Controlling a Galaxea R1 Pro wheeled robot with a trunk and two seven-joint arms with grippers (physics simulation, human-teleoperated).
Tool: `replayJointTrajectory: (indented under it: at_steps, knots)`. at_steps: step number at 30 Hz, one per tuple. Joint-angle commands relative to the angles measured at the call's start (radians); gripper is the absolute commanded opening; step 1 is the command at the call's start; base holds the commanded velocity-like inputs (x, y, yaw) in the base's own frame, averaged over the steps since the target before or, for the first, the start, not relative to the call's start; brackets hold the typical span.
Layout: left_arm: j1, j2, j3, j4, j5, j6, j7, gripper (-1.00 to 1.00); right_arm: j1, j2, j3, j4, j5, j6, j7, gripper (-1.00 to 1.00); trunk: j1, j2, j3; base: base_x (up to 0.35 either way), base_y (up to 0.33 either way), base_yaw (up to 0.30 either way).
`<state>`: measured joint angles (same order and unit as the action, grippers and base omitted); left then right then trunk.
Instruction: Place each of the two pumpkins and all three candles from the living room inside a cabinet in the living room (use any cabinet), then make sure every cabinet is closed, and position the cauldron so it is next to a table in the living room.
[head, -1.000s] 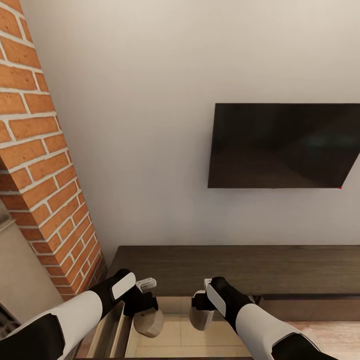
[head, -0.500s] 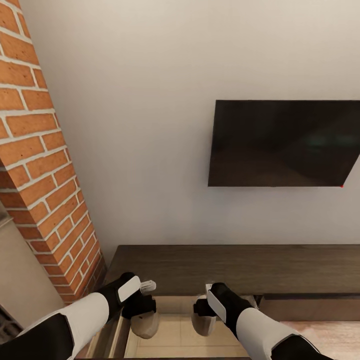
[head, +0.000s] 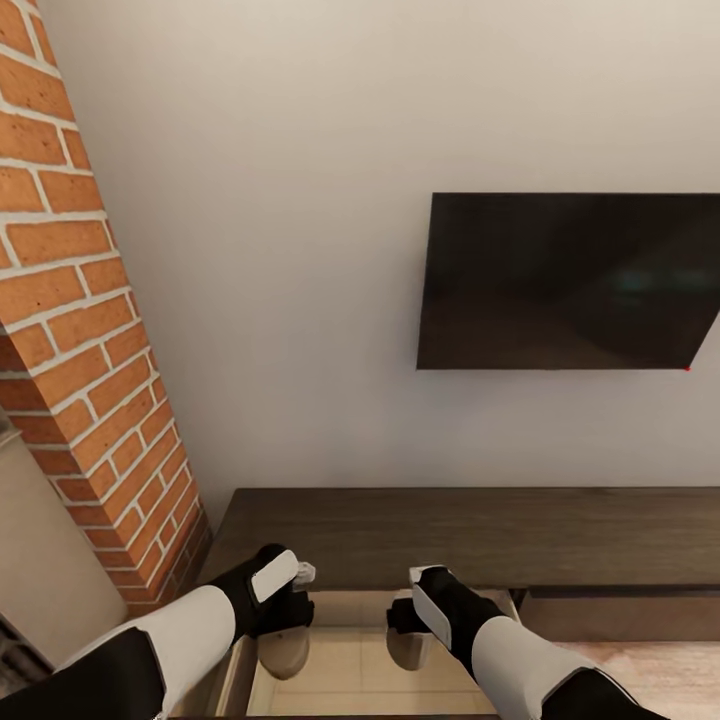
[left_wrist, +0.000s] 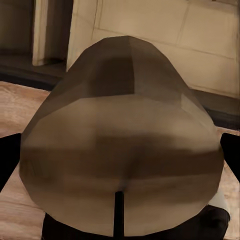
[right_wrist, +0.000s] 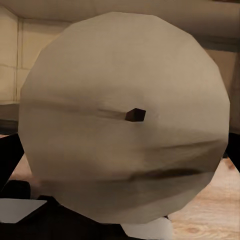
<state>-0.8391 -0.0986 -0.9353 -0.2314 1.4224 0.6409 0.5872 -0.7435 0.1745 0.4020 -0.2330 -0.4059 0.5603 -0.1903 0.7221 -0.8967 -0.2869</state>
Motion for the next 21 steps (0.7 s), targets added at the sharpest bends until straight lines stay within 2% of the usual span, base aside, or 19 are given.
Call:
replayJointTrajectory:
  at_steps: [1,3,5,7,8,12,21]
  knots:
    - [0.0,0.002,0.015,0.0,0.001,0.0,0.001,-1.0,-0.001,0.0,0.0,0.0,0.0,0.0,0.002,-1.0,0.004,-0.007,-0.003,0.0,0.0,0.0]
    - [0.0,0.009,0.044,0.002,0.002,-0.001,0.001,-1.0,-0.001,0.0,-0.003,0.007,-0.001,-0.006,0.002,-1.0,0.012,-0.021,-0.01,0.0,0.0,0.0]
    - [0.0,0.027,0.07,0.004,0.004,0.0,0.0,-1.0,-0.002,0.0,-0.006,0.013,-0.003,-0.044,0.003,-1.0,0.019,-0.035,-0.016,0.0,0.0,0.0]
    - [0.0,0.047,0.086,0.011,0.004,-0.002,-0.001,-1.0,-0.001,0.0,-0.005,0.042,-0.005,-0.114,-0.001,-1.0,0.027,-0.049,-0.022,0.0,0.0,0.0]
    - [0.0,0.054,0.112,0.044,0.004,-0.004,-0.002,-1.0,-0.001,0.0,-0.004,0.096,-0.003,-0.169,-0.003,-1.0,0.031,-0.056,-0.025,0.0,0.0,0.0]
    - [0.0,0.058,0.156,0.072,0.002,-0.003,-0.001,-1.0,0.0,0.0,-0.004,0.132,-0.003,-0.195,-0.004,-1.0,0.046,-0.084,-0.038,0.0,0.0,0.0]
    - [0.0,0.075,0.161,0.079,0.003,-0.026,-0.002,-1.0,0.013,0.0,-0.005,0.141,-0.004,-0.207,-0.008,-1.0,0.081,-0.147,-0.066,0.0,0.0,0.0]
